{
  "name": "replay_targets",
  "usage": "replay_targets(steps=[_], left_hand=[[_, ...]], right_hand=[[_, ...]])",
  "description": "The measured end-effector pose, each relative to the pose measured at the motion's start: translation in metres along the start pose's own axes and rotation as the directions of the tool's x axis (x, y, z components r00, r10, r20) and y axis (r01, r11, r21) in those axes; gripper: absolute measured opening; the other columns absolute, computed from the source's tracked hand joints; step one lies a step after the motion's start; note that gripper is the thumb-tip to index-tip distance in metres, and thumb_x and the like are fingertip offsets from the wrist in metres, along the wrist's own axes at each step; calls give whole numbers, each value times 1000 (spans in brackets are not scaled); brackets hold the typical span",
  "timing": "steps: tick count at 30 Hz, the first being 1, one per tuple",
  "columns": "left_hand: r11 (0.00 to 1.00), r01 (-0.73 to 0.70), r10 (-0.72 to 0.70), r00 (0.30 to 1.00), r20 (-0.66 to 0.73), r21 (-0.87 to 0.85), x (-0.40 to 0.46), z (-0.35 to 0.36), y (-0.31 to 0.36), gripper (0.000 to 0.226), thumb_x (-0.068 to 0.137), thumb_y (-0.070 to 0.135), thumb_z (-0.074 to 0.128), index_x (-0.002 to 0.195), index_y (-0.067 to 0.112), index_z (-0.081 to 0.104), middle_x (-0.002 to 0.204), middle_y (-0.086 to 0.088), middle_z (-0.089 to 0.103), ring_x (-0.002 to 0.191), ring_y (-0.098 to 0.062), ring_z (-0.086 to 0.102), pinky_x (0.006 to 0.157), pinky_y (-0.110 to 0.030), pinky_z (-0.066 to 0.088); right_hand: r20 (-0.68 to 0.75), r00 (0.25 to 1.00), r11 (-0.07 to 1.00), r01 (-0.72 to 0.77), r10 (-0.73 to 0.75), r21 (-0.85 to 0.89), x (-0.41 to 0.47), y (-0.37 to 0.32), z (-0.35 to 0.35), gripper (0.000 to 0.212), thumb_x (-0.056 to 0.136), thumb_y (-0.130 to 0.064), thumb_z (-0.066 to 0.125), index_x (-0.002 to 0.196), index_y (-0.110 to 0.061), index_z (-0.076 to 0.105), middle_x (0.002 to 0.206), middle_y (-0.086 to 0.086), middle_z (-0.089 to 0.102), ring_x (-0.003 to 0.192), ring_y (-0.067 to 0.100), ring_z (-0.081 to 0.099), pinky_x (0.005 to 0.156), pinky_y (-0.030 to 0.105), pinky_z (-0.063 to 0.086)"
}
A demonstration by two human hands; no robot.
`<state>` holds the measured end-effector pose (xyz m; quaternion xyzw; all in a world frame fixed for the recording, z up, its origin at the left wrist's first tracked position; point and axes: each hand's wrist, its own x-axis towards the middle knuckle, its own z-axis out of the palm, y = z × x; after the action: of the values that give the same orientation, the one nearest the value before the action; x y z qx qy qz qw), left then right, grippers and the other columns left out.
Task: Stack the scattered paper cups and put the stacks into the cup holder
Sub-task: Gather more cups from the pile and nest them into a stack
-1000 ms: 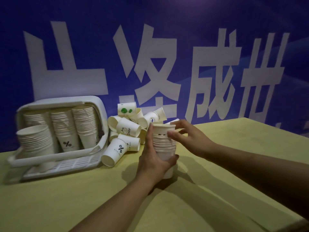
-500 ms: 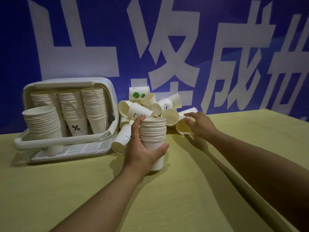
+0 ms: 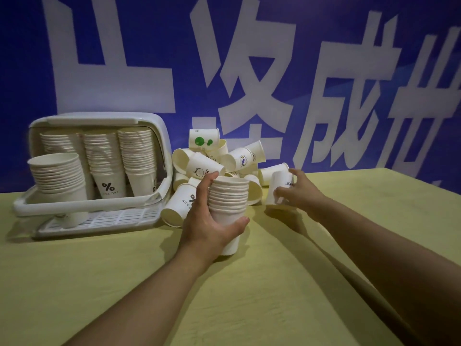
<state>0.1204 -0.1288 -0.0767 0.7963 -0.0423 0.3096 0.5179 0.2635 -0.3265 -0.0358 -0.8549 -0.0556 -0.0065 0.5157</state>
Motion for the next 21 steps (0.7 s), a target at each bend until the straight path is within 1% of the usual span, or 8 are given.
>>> replay_targets(steps=[2,5,8,9,13,15,19,21], left_hand=[[1000,-7,7,999,31,-6,-1,0,2,99,67,33,91,127,72,24,126,22,53,111,-6,58,90,-29,50],[999,-15,18,997,76,-38,-3,-1,5,99,66,30,92,124,76,25,125,25,53,110,-1,59,90,-27,51],[997,0,12,988,156,-80,-4,-1,9,93,58,45,89,126,73,31,121,23,60,105,-4,64,91,-33,55],[995,10,8,983,182,-96,-5,-1,11,91,55,51,85,128,70,34,119,22,61,103,-5,65,91,-35,56],[994,23,7,964,266,-108,-6,-2,16,91,55,59,78,134,66,34,122,12,62,100,-5,66,89,-38,57],[994,24,7,957,289,-104,-6,-3,17,90,55,61,77,133,70,32,124,12,61,102,-6,66,89,-36,58],[996,24,5,943,334,-81,-6,-4,19,89,57,63,75,129,80,24,128,23,56,104,6,61,86,-24,55],[997,18,10,938,346,-80,-8,-5,19,90,59,62,75,129,81,22,129,27,53,106,10,59,83,-18,53]], right_hand=[[-49,997,997,60,-58,54,-15,5,0,84,85,-14,76,149,-30,26,139,6,45,111,23,53,90,44,55],[-239,955,957,223,-175,187,-34,13,2,84,83,-16,78,148,-35,28,141,0,44,107,16,51,88,37,55],[-369,890,898,369,-267,241,-43,8,-3,76,82,-21,79,141,-37,35,132,-5,43,99,13,57,74,19,55],[-384,880,879,395,-279,267,-47,5,-3,71,82,-23,79,137,-38,37,128,-6,43,99,13,58,70,18,55],[-312,895,799,430,-318,421,-61,-1,7,40,88,-25,71,114,-39,45,118,-7,50,107,23,60,82,33,60],[-280,901,743,432,-331,511,-68,-7,14,33,90,-23,69,109,-38,47,118,-4,51,107,24,61,84,36,60],[-174,938,601,326,-299,730,-82,-21,22,19,93,-31,62,104,-19,53,108,5,56,95,21,59,69,28,55],[-162,944,590,308,-288,747,-86,-24,22,15,95,-27,58,100,-14,53,103,6,58,92,22,59,66,27,54]])
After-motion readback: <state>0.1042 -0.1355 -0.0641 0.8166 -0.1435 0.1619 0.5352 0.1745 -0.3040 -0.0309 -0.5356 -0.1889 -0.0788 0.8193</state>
